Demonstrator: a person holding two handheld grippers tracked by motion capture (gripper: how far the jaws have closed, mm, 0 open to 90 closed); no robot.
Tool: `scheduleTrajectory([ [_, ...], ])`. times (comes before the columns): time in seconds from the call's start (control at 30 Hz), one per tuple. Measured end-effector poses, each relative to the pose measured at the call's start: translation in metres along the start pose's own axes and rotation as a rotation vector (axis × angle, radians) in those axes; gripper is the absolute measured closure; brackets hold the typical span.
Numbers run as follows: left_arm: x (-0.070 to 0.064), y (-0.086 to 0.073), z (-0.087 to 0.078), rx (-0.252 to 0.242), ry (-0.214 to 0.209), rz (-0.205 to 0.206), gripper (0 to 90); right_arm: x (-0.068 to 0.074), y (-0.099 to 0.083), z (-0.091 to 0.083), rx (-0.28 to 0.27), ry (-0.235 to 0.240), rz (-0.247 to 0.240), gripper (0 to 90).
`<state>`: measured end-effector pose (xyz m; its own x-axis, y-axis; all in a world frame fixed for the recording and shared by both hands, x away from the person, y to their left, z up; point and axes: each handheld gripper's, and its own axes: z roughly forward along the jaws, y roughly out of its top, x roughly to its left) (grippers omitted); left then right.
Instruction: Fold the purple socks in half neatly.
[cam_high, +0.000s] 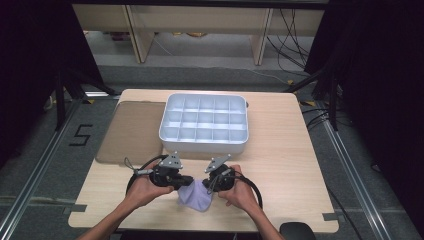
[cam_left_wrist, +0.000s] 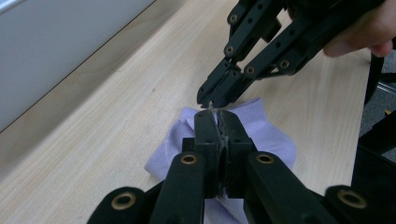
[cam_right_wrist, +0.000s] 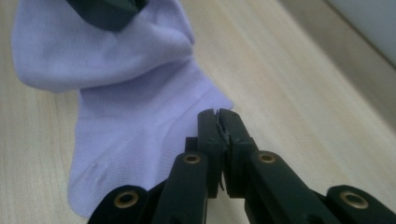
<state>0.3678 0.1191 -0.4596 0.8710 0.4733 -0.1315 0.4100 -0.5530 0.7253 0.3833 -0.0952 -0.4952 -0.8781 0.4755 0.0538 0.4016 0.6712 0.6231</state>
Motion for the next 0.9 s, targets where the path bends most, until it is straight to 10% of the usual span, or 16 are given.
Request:
scheduleTrajectory([
  [0.6,-0.012,0.005,0.031,-0.001,-0.046,-0.011,87.0,0.000,-0.005,0.001,0.018,0.004,-0.001,88.5],
  [0.7,-0.011,0.006,0.034,0.047,-0.054,0.044,86.9,-0.002,-0.006,0.001,0.025,0.007,0.001,88.4],
  [0.9,-0.012,0.005,0.039,-0.008,-0.077,-0.022,83.3,-0.010,-0.010,-0.006,0.001,0.002,0.024,87.7],
])
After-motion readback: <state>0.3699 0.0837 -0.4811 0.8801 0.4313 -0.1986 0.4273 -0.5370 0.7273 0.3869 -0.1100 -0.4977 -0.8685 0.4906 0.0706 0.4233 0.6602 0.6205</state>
